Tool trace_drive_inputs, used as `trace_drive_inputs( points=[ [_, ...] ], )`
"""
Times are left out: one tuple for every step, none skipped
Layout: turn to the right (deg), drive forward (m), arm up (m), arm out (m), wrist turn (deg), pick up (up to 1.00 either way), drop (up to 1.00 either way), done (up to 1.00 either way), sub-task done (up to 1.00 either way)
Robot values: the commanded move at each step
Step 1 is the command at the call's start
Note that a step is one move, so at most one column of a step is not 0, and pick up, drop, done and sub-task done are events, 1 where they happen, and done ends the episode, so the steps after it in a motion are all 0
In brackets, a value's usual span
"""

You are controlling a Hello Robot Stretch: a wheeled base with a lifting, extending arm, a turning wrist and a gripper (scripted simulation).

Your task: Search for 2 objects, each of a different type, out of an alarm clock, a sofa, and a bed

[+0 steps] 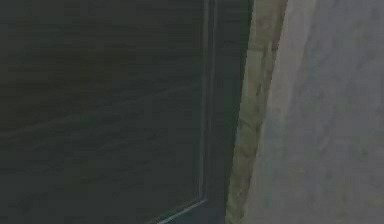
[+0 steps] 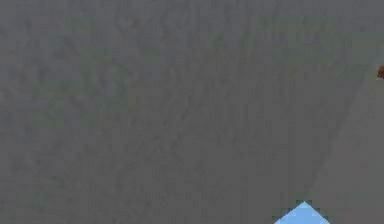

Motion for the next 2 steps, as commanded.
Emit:
trace_drive_inputs(
  points=[
    [45.0,0.00,0.00,0.00,0.0,0.00,0.00,0.00,0.00],
    [45.0,0.00,0.00,0.00,0.0,0.00,0.00,0.00,0.00]
  ],
)
